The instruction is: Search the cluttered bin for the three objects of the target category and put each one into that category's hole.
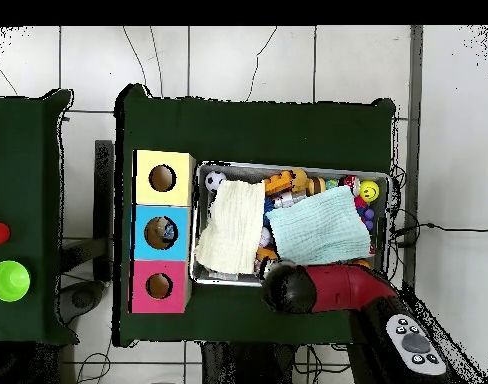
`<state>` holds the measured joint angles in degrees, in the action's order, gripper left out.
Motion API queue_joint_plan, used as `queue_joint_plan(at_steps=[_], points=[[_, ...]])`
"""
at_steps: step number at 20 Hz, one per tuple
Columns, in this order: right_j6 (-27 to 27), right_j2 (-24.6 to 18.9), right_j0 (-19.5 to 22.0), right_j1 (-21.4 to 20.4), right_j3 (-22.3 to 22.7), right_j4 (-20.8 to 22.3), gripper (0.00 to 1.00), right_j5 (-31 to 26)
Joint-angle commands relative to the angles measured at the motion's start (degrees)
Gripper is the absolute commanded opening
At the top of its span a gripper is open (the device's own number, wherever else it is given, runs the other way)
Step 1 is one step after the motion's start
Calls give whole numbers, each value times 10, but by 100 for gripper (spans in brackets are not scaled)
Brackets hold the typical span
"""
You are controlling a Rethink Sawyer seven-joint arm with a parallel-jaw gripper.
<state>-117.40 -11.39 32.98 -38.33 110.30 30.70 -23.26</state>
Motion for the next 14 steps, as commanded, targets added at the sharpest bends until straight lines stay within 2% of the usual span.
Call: queue_joint_plan(at_steps=[1,14], points=[[-20,12,-9,68,-81,47,100,66],[-47,80,-53,194,-183,47,100,145]])
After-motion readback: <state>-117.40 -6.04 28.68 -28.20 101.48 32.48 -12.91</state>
